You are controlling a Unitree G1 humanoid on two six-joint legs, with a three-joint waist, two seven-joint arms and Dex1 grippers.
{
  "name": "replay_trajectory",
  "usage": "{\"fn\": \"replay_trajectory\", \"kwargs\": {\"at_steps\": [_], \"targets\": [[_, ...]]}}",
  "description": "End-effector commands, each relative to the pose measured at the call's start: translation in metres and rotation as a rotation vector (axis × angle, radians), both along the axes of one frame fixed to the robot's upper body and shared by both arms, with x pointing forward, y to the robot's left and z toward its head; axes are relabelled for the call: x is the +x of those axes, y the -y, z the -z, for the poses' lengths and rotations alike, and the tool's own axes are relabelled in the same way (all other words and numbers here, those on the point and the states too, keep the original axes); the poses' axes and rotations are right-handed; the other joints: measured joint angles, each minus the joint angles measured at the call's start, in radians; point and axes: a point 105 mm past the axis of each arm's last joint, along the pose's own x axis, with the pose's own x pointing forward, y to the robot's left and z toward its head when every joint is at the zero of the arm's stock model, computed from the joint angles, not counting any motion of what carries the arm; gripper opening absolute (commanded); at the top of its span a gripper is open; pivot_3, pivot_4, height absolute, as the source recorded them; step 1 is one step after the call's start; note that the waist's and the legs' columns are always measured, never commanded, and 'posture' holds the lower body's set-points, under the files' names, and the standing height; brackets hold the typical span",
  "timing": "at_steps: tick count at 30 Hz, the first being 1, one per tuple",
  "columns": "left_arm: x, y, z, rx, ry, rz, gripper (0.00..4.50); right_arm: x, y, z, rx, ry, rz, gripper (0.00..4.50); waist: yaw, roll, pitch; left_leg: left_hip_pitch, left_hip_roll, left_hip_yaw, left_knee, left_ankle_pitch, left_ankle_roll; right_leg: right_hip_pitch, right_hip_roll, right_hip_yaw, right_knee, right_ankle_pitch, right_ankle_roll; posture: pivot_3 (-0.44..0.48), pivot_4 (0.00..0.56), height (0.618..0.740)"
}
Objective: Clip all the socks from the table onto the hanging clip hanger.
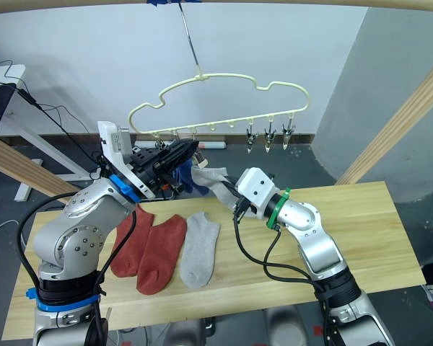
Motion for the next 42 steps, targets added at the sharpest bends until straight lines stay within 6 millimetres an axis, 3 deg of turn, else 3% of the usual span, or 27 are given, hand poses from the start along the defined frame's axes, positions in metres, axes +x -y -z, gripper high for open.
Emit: {"fn": "replay_trajectory", "kwargs": {"at_steps": [1, 19, 29, 35, 38, 41, 42], "targets": [[-0.008, -0.001, -0.012, -0.015, 0.050, 0.016, 0.00, -0.001, 0.001, -0.010, 0.032, 0.023, -0.006, 0.04, 0.000, 0.000, 0.000, 0.000, 0.000, 0.000, 0.000, 0.000, 0.000, 0.000, 0.000, 0.000, 0.000, 0.000, 0.000, -0.207, 0.334, 0.735], [-0.010, 0.001, -0.009, -0.016, 0.044, 0.033, 0.00, 0.000, -0.006, -0.022, 0.099, 0.005, -0.009, 0.04, 0.000, 0.000, 0.000, 0.000, 0.000, 0.000, 0.000, 0.000, 0.000, 0.000, 0.000, 0.000, 0.000, 0.000, 0.000, -0.206, 0.335, 0.735], [-0.012, 0.001, -0.008, -0.019, 0.034, 0.049, 3.05, -0.004, -0.013, -0.022, 0.103, -0.010, -0.047, 0.00, 0.000, 0.000, 0.000, 0.000, 0.001, 0.000, 0.000, 0.000, 0.000, 0.000, 0.000, 0.000, 0.000, 0.000, 0.000, -0.206, 0.334, 0.735], [-0.014, -0.001, -0.005, -0.003, 0.031, 0.046, 3.05, -0.005, -0.018, -0.023, 0.108, -0.020, -0.065, 0.00, 0.000, 0.000, 0.000, 0.000, 0.000, 0.000, 0.000, 0.000, 0.000, 0.000, 0.000, 0.000, 0.000, 0.000, 0.000, -0.202, 0.332, 0.735], [-0.015, -0.002, -0.003, 0.014, 0.034, 0.039, 3.08, -0.006, -0.020, -0.022, 0.091, -0.022, -0.073, 0.64, 0.000, 0.000, 0.000, 0.000, 0.000, 0.000, 0.000, 0.000, 0.000, 0.000, 0.000, 0.000, 0.000, 0.000, 0.000, -0.202, 0.332, 0.735], [-0.017, -0.003, -0.001, 0.033, 0.039, 0.034, 3.08, -0.008, -0.018, -0.017, 0.032, -0.022, -0.086, 1.67, 0.000, 0.000, 0.000, 0.000, 0.001, 0.000, 0.000, 0.000, 0.000, 0.000, 0.000, 0.000, 0.000, 0.000, 0.000, -0.199, 0.331, 0.735], [-0.017, -0.004, 0.000, 0.046, 0.042, 0.031, 3.08, -0.008, -0.016, -0.014, 0.013, -0.027, -0.086, 1.67, 0.000, 0.000, 0.000, 0.000, 0.001, 0.000, 0.000, 0.000, 0.000, 0.000, 0.000, 0.000, 0.000, 0.000, 0.000, -0.199, 0.331, 0.735]]}}
